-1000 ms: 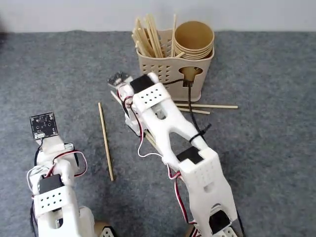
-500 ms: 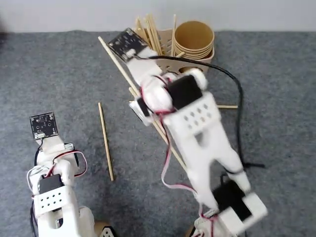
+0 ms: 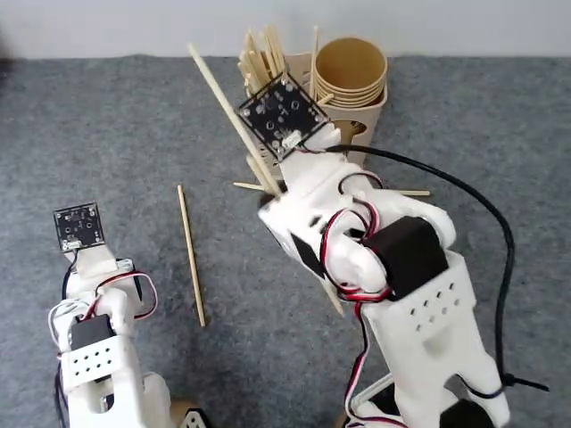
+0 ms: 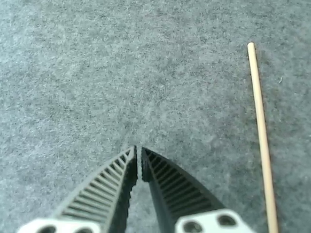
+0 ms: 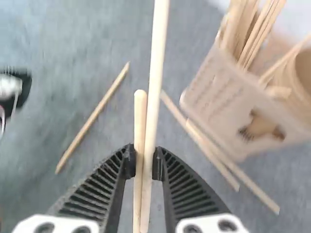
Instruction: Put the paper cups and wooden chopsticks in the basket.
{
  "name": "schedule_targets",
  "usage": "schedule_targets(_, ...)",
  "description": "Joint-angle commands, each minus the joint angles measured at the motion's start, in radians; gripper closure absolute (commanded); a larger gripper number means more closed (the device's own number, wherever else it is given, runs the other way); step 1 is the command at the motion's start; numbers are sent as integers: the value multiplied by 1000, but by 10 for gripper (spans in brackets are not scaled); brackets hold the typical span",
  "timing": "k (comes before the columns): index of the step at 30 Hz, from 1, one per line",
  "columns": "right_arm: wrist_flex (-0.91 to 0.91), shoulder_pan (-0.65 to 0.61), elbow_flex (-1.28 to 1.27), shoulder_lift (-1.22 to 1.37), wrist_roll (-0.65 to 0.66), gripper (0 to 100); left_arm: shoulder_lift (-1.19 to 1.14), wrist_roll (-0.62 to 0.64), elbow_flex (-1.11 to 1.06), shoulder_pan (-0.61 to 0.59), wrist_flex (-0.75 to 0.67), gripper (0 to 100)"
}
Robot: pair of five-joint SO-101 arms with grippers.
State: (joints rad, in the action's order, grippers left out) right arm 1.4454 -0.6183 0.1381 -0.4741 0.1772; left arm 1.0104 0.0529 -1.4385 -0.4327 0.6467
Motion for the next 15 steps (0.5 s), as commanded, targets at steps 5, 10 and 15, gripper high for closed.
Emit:
schedule_targets(5, -538, 113, -112, -33, 8, 991, 18, -15, 10, -2, -23, 985)
schedule_targets(10, -852, 179, -184, -33, 0, 991, 18, -15, 10, -2, -23, 985)
schedule_targets(15, -1112, 209, -212, -31, -32, 991, 18, -15, 10, -2, -23, 985)
